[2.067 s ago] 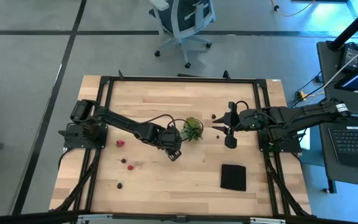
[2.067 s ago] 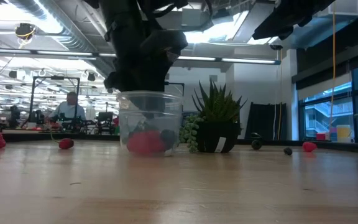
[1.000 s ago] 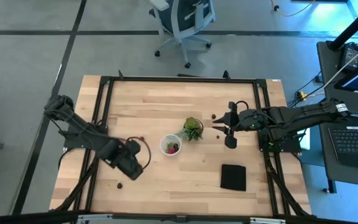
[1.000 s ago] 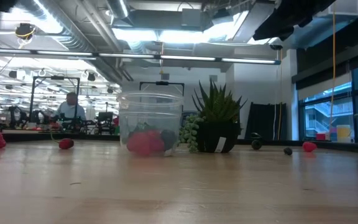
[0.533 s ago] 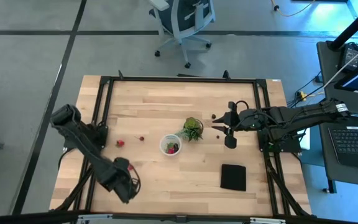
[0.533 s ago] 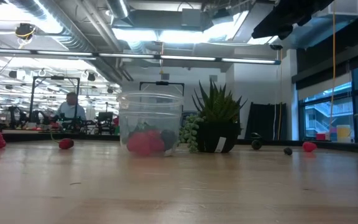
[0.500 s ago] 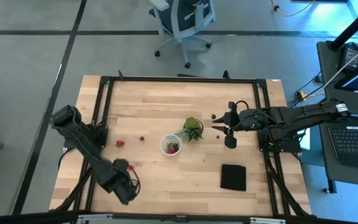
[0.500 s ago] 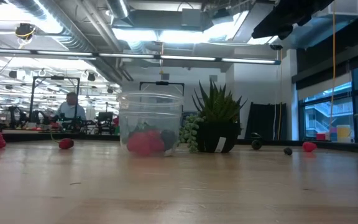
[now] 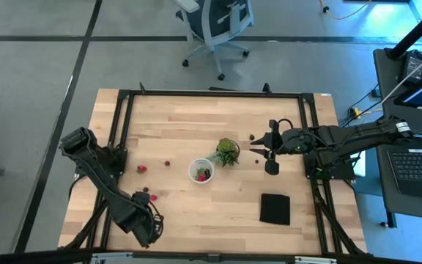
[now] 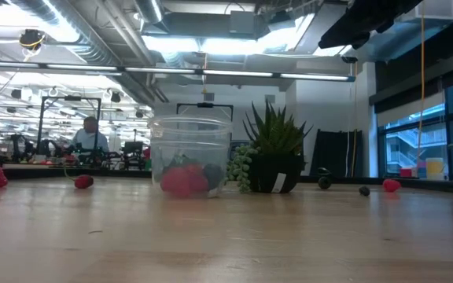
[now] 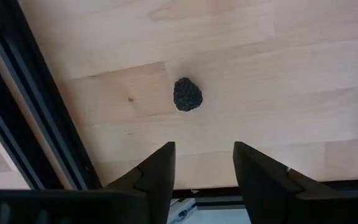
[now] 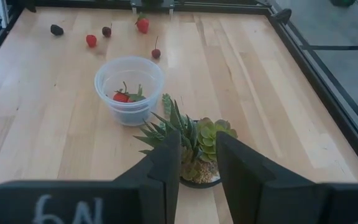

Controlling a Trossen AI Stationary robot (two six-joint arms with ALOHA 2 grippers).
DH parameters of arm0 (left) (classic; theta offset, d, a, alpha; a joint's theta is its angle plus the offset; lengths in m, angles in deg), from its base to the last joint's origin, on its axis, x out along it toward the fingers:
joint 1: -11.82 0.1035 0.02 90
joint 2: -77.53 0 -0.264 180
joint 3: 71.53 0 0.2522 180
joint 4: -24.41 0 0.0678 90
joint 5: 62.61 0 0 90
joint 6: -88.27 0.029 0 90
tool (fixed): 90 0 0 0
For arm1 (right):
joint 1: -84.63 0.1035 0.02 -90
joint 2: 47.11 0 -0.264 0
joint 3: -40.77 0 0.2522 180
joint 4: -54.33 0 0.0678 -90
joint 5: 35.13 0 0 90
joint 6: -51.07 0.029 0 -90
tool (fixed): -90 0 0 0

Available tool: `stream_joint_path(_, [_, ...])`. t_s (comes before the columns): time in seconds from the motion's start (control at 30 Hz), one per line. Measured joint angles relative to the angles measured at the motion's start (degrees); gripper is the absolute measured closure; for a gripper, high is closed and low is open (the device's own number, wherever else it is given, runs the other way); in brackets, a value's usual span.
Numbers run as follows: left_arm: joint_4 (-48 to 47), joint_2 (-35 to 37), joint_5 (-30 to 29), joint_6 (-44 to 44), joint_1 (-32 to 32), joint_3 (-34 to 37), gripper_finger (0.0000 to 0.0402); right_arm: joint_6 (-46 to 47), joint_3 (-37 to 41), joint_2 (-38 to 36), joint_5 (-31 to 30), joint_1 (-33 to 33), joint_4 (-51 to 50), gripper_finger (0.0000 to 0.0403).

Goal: Pick and placing Produce into tupperware
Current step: Put the bottom blackberry into the transparent container

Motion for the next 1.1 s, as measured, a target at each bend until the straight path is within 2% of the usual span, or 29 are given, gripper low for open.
stream_joint_path(0.1, [-0.14,0.0,-0.26,0.31,0.0,0.0,0.0212,0.04,0.0,0.0,0.0,0.0,-0.02,0.0299])
stream_joint_path(0.27, [1.18,0.0,-5.57,2.72,-0.28,0.0,0.0177,0.11,0.0,0.0,0.0,0.01,-0.04,0.0299])
stream_joint_path(0.6, [1.01,0.0,-5.44,1.26,-0.28,0.38,0.0173,0.11,0.0,0.02,0.0,0.01,-0.07,0.0299])
stream_joint_path(0.9, [9.87,0.02,-2.75,0.84,0.92,8.15,0.0173,0.13,0.0,0.02,0.0,0.02,-0.09,0.0299])
stream_joint_path(1.1, [10.88,0.0,-1.18,0.34,0.91,10.09,0.0173,0.34,0.0,0.02,0.0,0.01,-0.11,0.0299])
